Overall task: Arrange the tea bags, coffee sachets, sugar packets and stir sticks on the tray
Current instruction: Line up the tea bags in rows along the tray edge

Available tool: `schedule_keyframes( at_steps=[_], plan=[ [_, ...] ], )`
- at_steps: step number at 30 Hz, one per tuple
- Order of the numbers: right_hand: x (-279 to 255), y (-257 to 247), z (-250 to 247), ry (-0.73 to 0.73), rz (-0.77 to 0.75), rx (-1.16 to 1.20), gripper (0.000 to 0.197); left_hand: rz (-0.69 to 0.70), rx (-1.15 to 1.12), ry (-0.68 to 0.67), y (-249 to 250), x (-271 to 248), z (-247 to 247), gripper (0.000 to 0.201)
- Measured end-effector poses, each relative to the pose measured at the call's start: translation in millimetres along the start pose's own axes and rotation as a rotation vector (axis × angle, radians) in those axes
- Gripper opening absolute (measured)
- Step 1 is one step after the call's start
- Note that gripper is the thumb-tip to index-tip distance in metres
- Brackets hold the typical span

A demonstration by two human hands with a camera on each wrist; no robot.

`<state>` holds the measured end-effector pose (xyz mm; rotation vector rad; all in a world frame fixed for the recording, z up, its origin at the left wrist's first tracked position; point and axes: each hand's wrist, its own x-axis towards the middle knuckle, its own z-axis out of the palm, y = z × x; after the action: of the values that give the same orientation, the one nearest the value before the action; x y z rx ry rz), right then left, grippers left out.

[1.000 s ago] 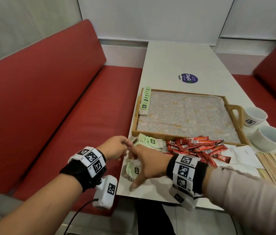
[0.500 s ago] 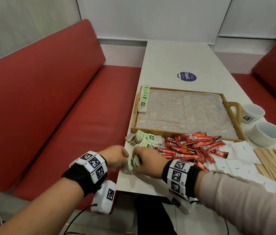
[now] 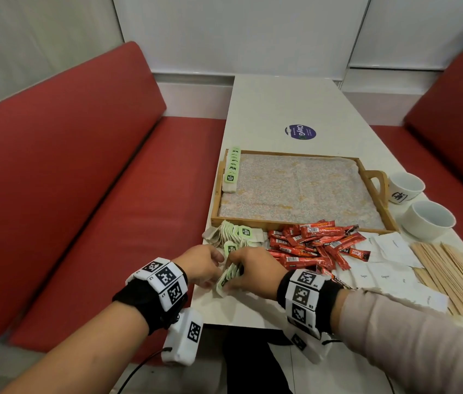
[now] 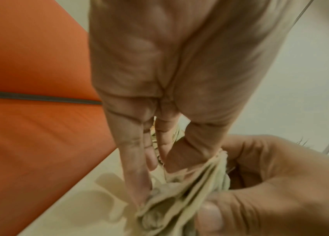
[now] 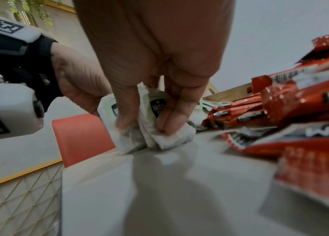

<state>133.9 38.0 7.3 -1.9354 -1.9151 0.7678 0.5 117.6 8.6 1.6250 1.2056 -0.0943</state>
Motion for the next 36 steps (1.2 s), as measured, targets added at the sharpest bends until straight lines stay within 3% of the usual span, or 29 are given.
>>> schedule_keyframes(
  at_steps=[3,11,18,21,24,26,29,31,33,36],
  plan=[
    [0.0,0.8,0.4,0.022,0.019,0.024,0.025,0.019,0.032,0.004,2.0,-2.6,0.4,0.021],
    [2.6,5.9,-14.0,0.105,0.110,0.076,0.022,0.020,0.118,-0.008,3.8,-5.7,-5.8,0.022],
    [6.9,12.3,-36.9,0.088,0.147,0.217,0.016,0.006,0.213,0.068,10.5,-4.4,-13.7,0.024],
    [12.7,13.2,-48.5,0.088,0.174,0.339,0.018,-0.010,0.180,0.089,17.7,-4.5,-16.7,0.015],
    [18.7,11.6,-58.9,0.077,0.180,0.380,0.018,-0.019,0.296,0.118,24.7,-5.1,-21.7,0.010],
    [23.0,9.8,-62.8,0.060,0.171,0.413,0.021,-0.022,0.413,0.207,24.5,-0.9,-26.6,0.020],
    [27.8,6.2,-67.1,0.033,0.167,0.498,0.019,0.057,0.241,0.293,24.8,2.6,-31.0,0.047],
    [31.0,2.2,-69.9,0.026,0.160,0.565,0.019,0.242,0.111,0.224,32.2,-1.3,-32.4,0.063],
    [35.0,-2.9,-72.8,0.034,0.144,0.610,0.017,0.366,-0.044,0.055,39.9,-4.5,-31.5,0.076],
    [43.2,-10.6,-76.7,0.043,0.118,0.635,0.012,0.440,-0.182,-0.097,46.2,-3.0,-28.7,0.063]
  ],
)
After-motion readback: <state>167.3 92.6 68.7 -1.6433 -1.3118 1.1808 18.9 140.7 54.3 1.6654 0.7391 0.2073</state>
